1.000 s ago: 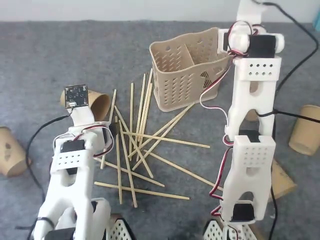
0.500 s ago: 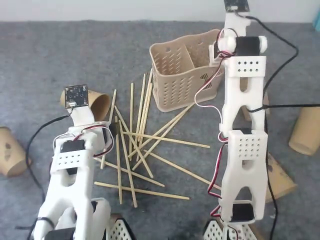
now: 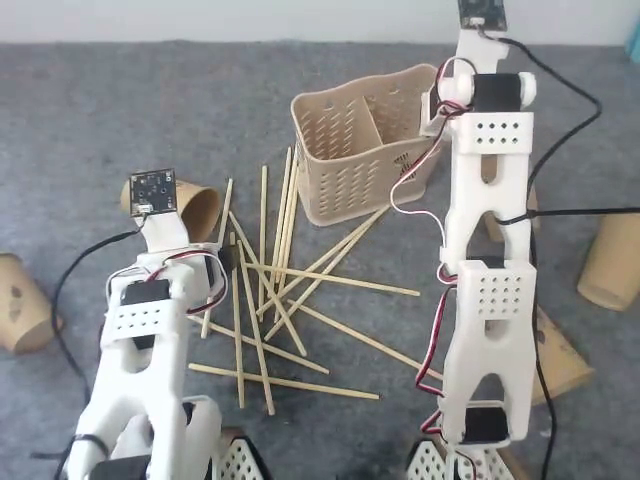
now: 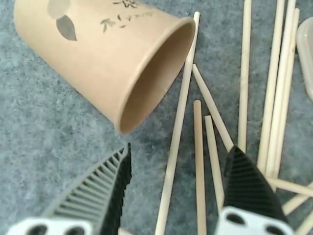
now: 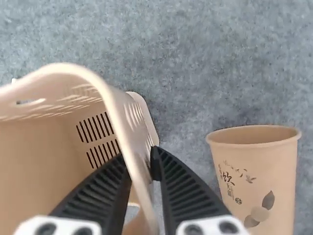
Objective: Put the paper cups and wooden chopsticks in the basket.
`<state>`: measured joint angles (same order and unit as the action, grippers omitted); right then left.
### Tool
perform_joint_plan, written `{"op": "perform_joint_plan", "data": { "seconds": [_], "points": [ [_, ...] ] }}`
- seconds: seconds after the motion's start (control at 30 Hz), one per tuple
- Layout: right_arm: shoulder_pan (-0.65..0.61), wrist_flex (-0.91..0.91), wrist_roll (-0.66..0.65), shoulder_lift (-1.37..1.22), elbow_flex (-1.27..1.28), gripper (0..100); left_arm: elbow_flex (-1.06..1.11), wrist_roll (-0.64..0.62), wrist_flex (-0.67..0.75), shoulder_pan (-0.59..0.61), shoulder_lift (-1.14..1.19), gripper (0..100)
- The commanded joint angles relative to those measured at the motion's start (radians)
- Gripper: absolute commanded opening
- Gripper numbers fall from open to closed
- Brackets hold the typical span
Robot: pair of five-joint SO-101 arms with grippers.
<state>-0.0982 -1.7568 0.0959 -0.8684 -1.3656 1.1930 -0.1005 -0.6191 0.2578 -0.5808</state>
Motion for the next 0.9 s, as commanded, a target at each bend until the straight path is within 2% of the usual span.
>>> {"op": "perform_joint_plan", "data": {
  "seconds": [0.0, 0.37, 0.6, 0.67, 0.87],
  "points": [
    [0.007, -0.041, 0.066, 0.111, 0.086, 0.7, -0.042, 0.011, 0.029, -0.002, 0.003, 29],
    [0.025, -0.041, 0.15, 0.42, 0.446, 0.6, -0.042, 0.011, 0.029, -0.003, 0.003, 29],
    [0.028, -0.028, 0.138, 0.464, 0.537, 0.9, -0.042, 0.011, 0.029, -0.003, 0.003, 29],
    [0.025, -0.012, 0.086, 0.45, 0.537, 1.2, -0.042, 0.011, 0.029, -0.003, 0.003, 29],
    [0.028, -0.004, 0.046, 0.455, 0.532, 15.3, -0.041, 0.011, 0.028, -0.003, 0.002, 29]
  ]
}}
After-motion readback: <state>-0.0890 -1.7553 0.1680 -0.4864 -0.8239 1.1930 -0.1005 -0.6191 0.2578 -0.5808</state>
